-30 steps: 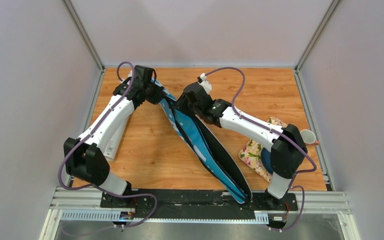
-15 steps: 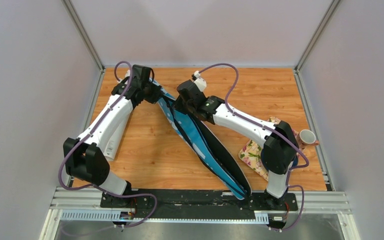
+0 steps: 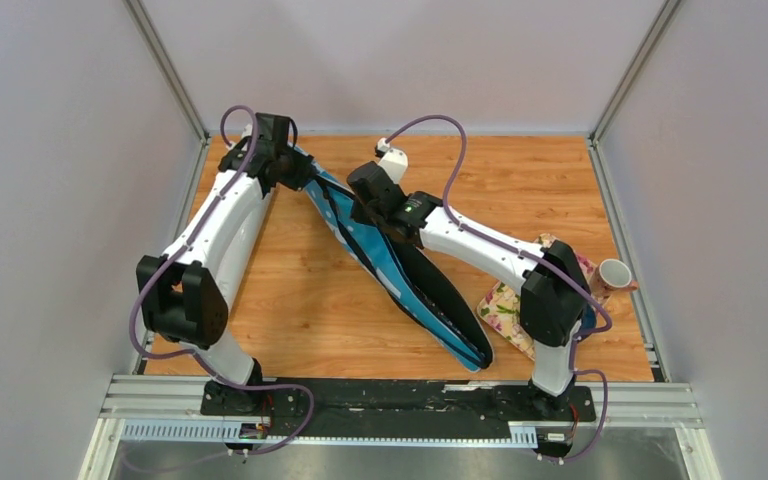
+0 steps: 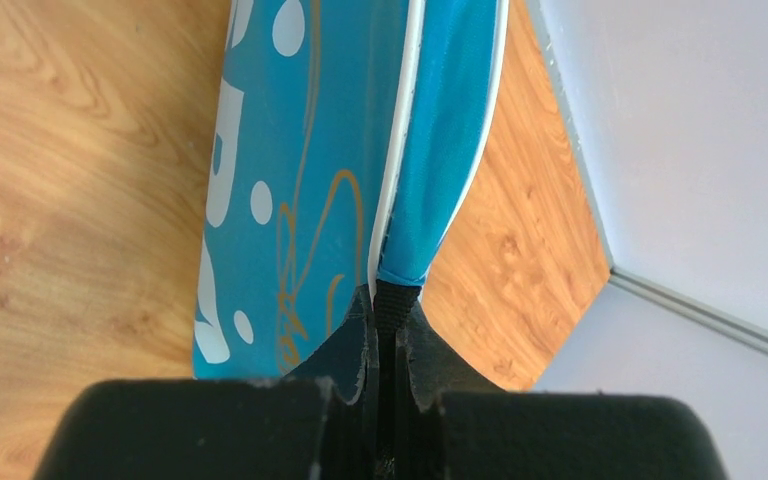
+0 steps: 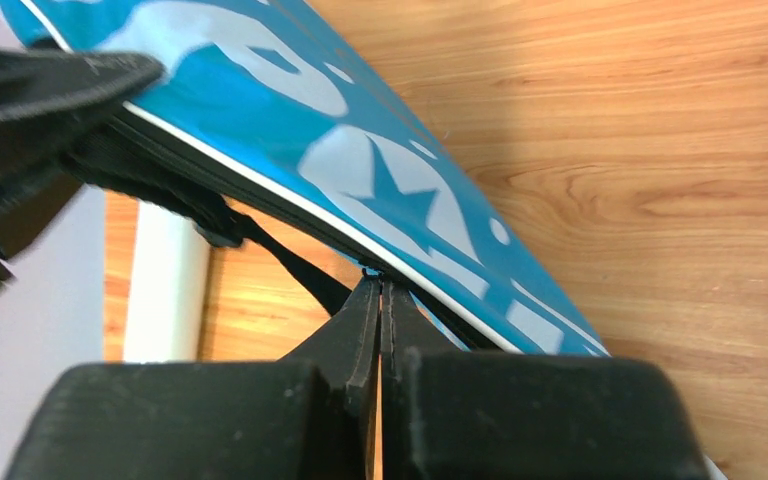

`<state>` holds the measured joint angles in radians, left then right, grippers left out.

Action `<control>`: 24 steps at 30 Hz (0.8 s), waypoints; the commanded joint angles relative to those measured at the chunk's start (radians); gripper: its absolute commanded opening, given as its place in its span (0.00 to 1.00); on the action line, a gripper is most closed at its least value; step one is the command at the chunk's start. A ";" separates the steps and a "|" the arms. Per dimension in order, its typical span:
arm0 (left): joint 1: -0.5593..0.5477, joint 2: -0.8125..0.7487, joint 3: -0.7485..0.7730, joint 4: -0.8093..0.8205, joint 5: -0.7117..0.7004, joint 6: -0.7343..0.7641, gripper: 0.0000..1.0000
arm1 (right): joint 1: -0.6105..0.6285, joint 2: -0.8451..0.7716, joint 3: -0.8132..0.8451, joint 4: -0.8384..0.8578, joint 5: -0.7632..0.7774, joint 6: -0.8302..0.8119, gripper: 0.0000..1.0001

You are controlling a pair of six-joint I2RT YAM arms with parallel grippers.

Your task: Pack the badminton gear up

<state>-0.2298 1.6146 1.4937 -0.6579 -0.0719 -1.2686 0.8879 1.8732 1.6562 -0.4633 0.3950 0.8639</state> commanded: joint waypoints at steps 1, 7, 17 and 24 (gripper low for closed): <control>0.069 0.088 0.085 -0.008 -0.049 0.089 0.00 | -0.014 0.009 0.039 -0.041 0.079 -0.091 0.00; 0.116 0.183 0.195 -0.009 -0.028 0.156 0.00 | -0.020 -0.096 -0.093 -0.038 -0.011 -0.100 0.00; 0.173 0.249 0.266 0.006 -0.072 0.248 0.00 | -0.046 -0.400 -0.471 -0.017 -0.241 -0.215 0.00; 0.211 0.303 0.289 0.050 -0.072 0.287 0.00 | -0.067 -0.693 -0.749 -0.058 -0.334 -0.213 0.00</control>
<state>-0.0685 1.8473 1.7515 -0.6491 -0.0292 -1.0592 0.8326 1.3262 1.0248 -0.4755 0.1390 0.6727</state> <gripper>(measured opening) 0.033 0.005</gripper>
